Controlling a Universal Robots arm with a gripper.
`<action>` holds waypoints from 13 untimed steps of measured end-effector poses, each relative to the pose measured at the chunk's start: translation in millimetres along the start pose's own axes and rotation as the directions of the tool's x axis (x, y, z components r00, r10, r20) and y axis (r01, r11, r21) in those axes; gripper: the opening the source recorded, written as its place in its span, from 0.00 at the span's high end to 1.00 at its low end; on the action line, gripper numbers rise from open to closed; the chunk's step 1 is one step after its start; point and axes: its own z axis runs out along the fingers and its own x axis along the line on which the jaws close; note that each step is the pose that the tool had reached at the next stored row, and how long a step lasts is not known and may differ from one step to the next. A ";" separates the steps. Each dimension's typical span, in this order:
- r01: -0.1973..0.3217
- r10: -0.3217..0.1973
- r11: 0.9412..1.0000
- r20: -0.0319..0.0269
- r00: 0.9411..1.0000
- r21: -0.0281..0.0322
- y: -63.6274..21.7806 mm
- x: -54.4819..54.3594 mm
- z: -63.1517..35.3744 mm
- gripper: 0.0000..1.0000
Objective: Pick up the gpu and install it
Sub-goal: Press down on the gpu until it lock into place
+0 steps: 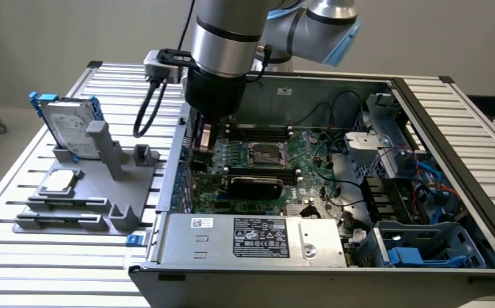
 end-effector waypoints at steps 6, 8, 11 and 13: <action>-0.006 0.006 1.000 0.001 1.000 -0.005 0.5 -0.5 0.1 0.89; -0.008 0.008 1.000 0.001 1.000 -0.007 0.5 -0.6 0.0 0.89; -0.010 0.010 1.000 0.001 1.000 -0.008 0.6 -0.6 -1.0 0.89; -0.011 0.011 1.000 0.001 1.000 -0.010 0.9 -0.4 -2.1 0.89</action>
